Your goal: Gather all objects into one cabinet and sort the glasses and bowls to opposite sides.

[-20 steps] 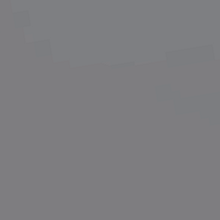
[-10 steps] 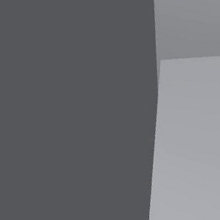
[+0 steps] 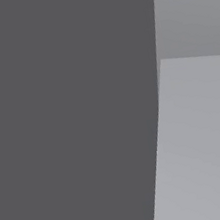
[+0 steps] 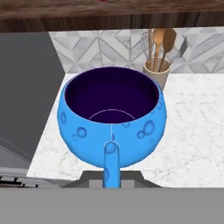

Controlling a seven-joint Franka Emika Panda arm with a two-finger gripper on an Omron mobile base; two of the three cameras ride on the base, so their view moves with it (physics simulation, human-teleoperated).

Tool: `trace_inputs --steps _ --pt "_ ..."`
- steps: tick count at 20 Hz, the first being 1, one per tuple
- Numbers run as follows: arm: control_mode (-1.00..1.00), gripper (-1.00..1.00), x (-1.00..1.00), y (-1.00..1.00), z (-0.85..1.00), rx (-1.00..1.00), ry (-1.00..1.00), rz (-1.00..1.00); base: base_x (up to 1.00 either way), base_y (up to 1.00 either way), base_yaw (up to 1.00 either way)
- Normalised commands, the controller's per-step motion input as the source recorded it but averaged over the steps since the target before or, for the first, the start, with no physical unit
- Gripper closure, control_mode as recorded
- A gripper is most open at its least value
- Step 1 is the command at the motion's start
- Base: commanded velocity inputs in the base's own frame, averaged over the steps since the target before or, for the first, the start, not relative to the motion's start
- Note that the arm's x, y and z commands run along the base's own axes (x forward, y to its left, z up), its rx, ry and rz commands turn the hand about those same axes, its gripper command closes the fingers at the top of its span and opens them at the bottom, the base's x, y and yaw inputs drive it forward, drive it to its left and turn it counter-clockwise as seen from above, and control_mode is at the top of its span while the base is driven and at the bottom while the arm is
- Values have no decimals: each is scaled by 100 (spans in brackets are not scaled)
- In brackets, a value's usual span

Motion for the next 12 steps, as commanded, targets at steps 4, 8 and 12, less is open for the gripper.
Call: trace_inputs --steps 4,8,12 --pt "100 100 0 0 0 0 0 0 30 0 -2" --pt "100 100 0 0 0 0 0 0 -6 -7 -1" --pt "-100 100 -34 -65 36 -2 -23 -5 0 0 0"
